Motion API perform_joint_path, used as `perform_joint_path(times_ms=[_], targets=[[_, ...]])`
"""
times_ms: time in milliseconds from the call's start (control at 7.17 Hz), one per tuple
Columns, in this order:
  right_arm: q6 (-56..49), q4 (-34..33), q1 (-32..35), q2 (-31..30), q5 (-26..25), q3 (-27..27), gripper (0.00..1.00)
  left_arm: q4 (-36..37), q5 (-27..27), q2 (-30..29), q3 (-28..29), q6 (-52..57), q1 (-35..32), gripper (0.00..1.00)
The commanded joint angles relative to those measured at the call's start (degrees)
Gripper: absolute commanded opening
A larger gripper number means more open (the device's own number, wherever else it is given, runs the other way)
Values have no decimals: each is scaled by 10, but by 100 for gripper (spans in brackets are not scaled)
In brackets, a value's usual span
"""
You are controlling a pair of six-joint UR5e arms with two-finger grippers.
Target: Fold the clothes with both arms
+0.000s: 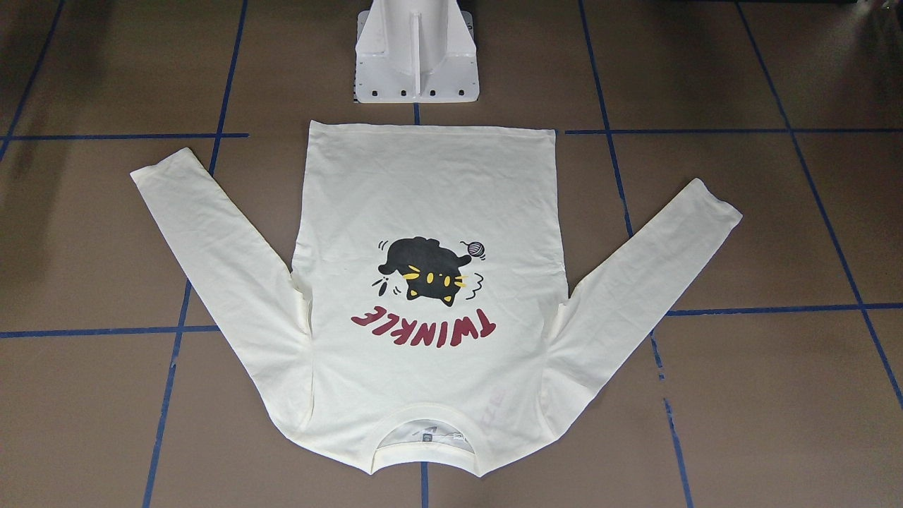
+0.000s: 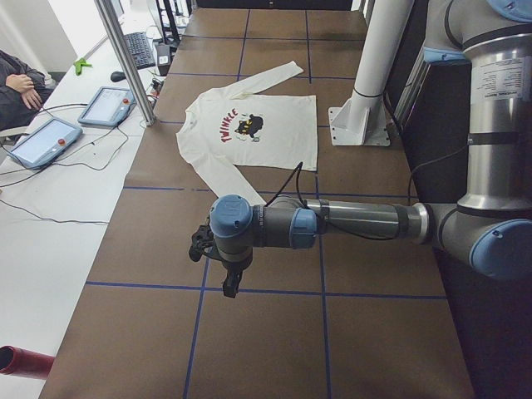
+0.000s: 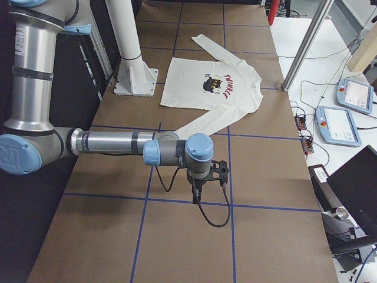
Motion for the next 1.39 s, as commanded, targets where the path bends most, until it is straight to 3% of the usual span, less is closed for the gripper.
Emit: perform_joint_path(times_ms=[0,279,837,976,1255], targets=[[6,0,0,4,0,0,100,-8,0,0,-1,3,0,100],[8,0,-2,15,-3,3,100,-47,2,5,-3,3,0,100],[9,16,-2,87,-11,-2,100,-223,3,12,10,3,-8,100],[8,41,-2,78,-5,2,100,-282,6,-2,14,-1,-8,100],[8,166,-3,50,2,-15,100,-312,3,-37,2,-2,-6,100]])
